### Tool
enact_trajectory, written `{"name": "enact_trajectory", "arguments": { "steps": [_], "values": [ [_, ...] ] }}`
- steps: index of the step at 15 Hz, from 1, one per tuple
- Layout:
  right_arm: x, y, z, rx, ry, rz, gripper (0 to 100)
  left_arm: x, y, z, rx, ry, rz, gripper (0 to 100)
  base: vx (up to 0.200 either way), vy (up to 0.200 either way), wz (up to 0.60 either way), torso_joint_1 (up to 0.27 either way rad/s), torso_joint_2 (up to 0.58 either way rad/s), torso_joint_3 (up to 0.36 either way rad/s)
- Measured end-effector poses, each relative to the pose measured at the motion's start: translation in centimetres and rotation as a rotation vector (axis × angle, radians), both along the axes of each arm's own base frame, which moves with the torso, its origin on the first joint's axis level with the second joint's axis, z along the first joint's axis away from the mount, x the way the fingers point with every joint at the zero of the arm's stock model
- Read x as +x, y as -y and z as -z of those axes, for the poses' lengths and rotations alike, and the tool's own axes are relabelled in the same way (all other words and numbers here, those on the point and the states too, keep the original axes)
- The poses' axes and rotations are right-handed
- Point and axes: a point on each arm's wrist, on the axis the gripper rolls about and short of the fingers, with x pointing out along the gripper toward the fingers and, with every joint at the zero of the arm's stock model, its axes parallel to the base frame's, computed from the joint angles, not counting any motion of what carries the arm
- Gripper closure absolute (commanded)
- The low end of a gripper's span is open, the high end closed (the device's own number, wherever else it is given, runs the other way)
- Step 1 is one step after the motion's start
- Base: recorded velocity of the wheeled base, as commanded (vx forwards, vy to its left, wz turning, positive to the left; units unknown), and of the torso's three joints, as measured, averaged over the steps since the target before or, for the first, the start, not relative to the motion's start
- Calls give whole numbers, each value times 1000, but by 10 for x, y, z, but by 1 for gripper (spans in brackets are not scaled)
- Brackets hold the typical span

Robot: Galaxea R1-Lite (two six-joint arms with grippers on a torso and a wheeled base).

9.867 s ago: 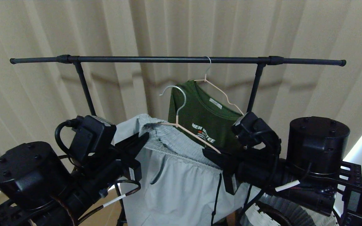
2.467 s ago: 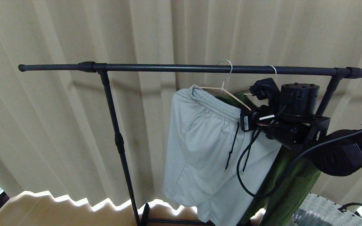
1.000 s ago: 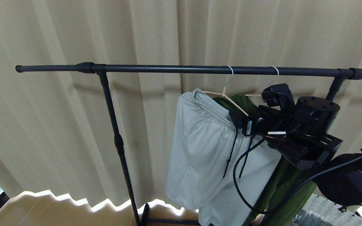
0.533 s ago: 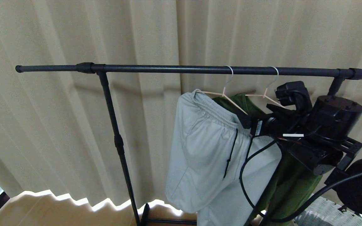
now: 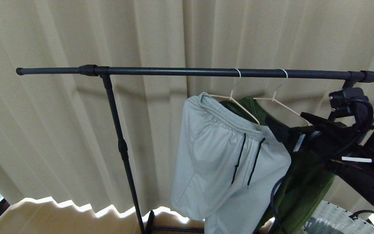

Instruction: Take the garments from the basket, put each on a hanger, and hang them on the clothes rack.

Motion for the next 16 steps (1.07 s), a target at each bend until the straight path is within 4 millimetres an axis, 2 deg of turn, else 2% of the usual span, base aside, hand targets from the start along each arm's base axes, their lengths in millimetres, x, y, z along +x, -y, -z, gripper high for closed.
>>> {"name": "enact_trajectory", "arguments": {
  "steps": [4, 7, 9, 12, 16],
  "values": [
    [-53, 28, 11, -4, -10, 9, 0, 0, -1, 7, -71, -80, -60, 0, 0, 0, 0, 0, 0, 0],
    [-97, 51, 29, -14, -23, 5, 0, 0, -2, 9, -115, -106, -85, 0, 0, 0, 0, 0, 0, 0],
    [-117, 62, 37, -16, -25, 6, 0, 0, -2, 9, -117, -107, -88, 0, 0, 0, 0, 0, 0, 0],
    [-135, 73, 60, -129, -196, 36, 0, -1, -1, 9, -120, -90, -123, 0, 0, 0, 0, 0, 0, 0],
    [-144, 84, 53, -174, -143, 115, 0, -5, -2, 12, -142, -54, -191, 0, 0, 0, 0, 0, 0, 0]
  ]
}}
